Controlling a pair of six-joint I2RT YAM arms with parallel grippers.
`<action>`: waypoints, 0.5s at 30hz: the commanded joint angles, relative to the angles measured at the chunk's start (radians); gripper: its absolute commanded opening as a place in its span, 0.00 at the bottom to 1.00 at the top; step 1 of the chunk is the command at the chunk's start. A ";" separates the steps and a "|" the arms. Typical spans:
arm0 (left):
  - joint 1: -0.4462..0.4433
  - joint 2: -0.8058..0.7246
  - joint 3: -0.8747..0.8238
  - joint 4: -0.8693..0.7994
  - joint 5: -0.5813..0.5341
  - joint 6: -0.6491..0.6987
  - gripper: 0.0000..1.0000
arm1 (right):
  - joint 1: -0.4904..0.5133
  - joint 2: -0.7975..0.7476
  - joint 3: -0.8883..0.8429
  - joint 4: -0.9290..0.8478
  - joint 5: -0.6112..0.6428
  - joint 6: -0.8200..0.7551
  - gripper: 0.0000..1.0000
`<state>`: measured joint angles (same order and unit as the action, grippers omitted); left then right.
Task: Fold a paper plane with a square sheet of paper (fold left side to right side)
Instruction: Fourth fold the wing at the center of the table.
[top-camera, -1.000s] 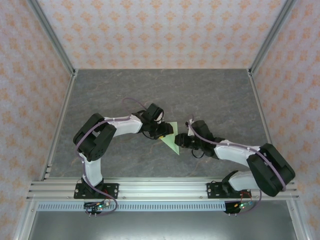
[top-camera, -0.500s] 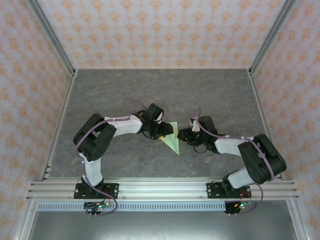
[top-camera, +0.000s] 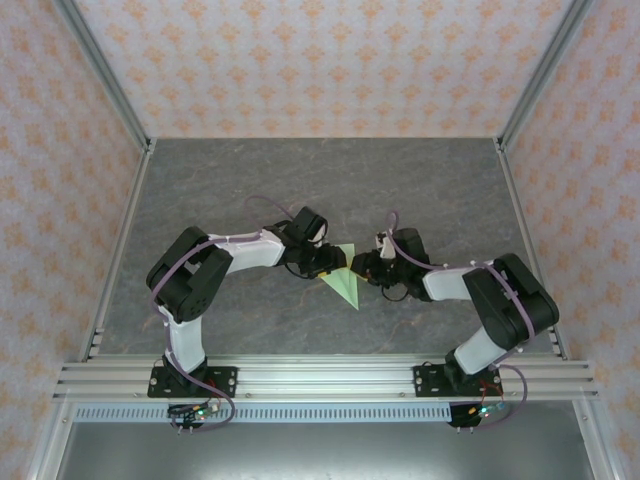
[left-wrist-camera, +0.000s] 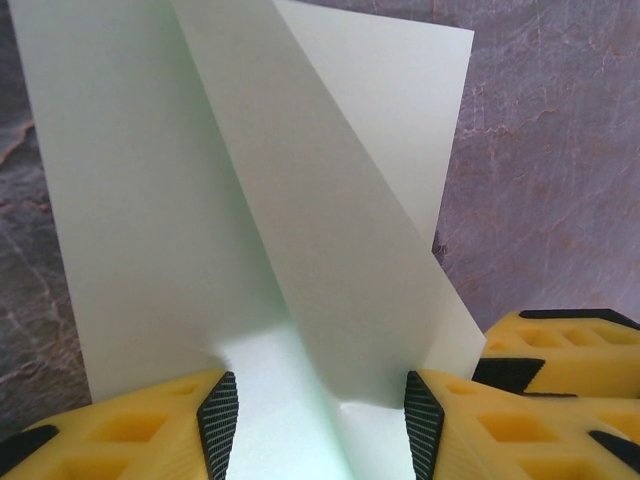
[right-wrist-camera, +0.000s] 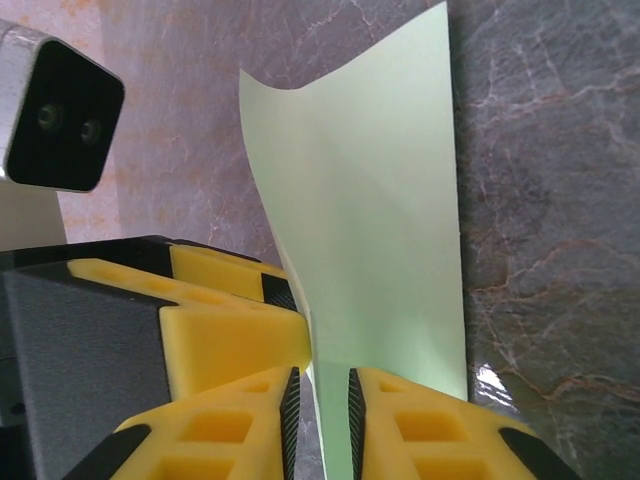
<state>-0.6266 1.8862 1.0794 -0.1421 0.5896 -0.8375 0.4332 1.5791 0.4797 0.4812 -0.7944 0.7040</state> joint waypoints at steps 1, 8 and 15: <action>-0.008 0.003 0.013 -0.035 -0.036 0.006 0.51 | -0.004 0.015 0.027 0.047 -0.017 0.004 0.22; -0.007 0.004 0.015 -0.036 -0.036 0.005 0.51 | -0.003 0.036 0.027 0.063 -0.026 0.008 0.21; -0.007 0.006 0.015 -0.037 -0.037 0.004 0.51 | -0.004 0.037 0.031 0.046 -0.017 -0.009 0.11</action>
<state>-0.6270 1.8862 1.0794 -0.1421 0.5892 -0.8375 0.4332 1.6115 0.4858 0.5072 -0.8093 0.7101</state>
